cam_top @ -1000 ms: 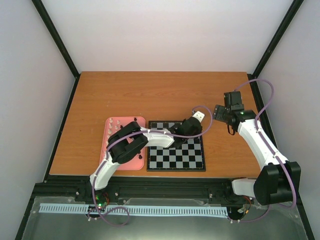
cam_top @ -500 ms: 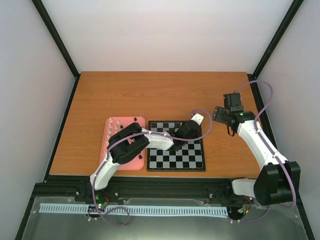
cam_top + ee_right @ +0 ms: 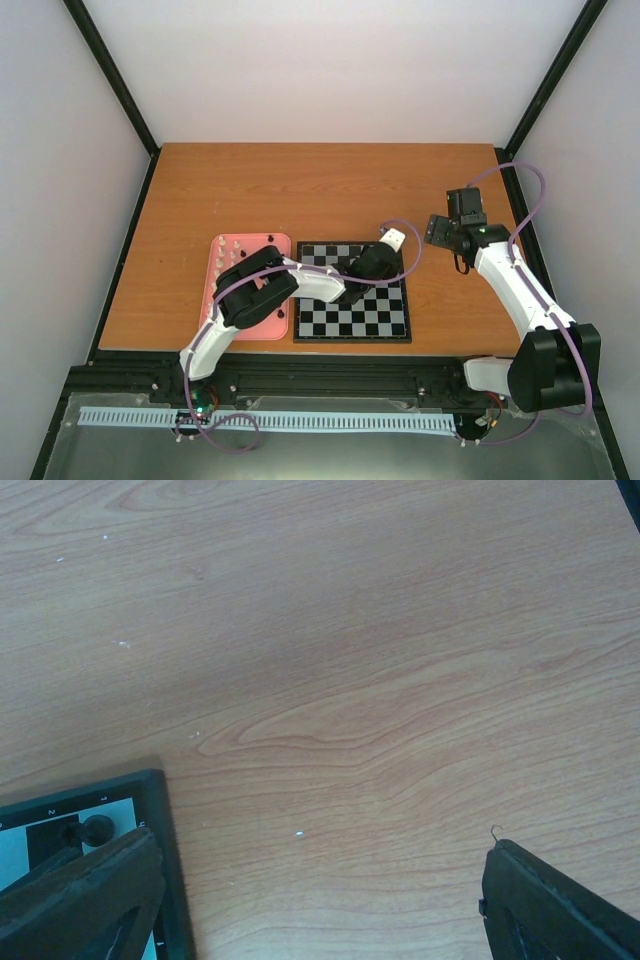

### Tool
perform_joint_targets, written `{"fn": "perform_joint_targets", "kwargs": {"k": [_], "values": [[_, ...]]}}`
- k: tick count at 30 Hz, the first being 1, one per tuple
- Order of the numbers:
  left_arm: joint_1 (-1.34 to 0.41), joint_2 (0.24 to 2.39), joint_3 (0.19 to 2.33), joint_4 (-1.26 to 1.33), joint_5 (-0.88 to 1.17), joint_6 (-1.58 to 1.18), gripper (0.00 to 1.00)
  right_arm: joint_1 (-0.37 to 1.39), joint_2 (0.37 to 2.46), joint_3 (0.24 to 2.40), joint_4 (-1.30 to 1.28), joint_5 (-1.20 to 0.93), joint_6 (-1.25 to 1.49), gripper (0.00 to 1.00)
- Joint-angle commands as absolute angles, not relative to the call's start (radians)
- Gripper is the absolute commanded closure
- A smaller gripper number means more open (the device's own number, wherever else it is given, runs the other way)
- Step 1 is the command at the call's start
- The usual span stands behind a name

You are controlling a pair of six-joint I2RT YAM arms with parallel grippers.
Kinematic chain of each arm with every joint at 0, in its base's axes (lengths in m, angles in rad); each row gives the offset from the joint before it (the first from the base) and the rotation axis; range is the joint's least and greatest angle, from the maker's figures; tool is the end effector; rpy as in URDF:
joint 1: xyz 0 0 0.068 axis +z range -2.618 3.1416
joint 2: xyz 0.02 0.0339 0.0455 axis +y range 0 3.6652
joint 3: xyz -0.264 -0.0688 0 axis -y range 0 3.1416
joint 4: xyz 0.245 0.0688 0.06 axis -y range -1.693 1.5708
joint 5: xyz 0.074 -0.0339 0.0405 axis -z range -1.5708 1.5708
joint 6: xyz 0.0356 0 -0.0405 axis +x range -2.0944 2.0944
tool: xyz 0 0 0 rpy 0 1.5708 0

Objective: Set up the chess pieces on the board
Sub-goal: Place the chess piece on the chessboard.

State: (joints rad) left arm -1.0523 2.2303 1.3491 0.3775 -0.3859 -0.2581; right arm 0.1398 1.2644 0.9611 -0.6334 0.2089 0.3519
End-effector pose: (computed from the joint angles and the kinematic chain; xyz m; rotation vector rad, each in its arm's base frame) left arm 0.2483 -0.4082 0.1197 0.5738 1.9789 -0.4196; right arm 0.2551 0.0284 0.2616 0.3470 2.4549 -0.0541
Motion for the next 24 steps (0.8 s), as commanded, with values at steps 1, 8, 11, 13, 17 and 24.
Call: {"fn": "perform_joint_targets", "kwargs": {"k": [1, 8, 11, 13, 17, 24], "values": [[-1.069, 2.184, 1.326, 0.354, -0.387, -0.269, 0.83, 0.132, 1.247, 0.965, -0.617, 0.213, 0.347, 0.0], [-1.069, 2.119, 1.321, 0.321, -0.377, -0.26, 0.45, 0.132, 1.241, 0.97, -0.617, 0.194, 0.361, 0.0], [-1.069, 2.097, 1.328, 0.31, -0.366, -0.257, 0.27, 0.132, 1.23, 0.969, -0.617, 0.194, 0.36, 0.0], [-1.07, 2.082, 1.335, 0.298, -0.358, -0.255, 0.22, 0.132, 1.222, 0.97, -0.616, 0.194, 0.358, 0.0], [-1.069, 2.032, 1.353, 0.239, -0.351, -0.252, 0.13, 0.132, 1.211, 0.978, -0.619, 0.187, 0.361, 0.0], [-1.067, 1.898, 1.393, 0.008, -0.335, -0.218, 0.08, 0.132, 1.211, 1.01, -0.666, 0.151, 0.358, 0.0]]}}
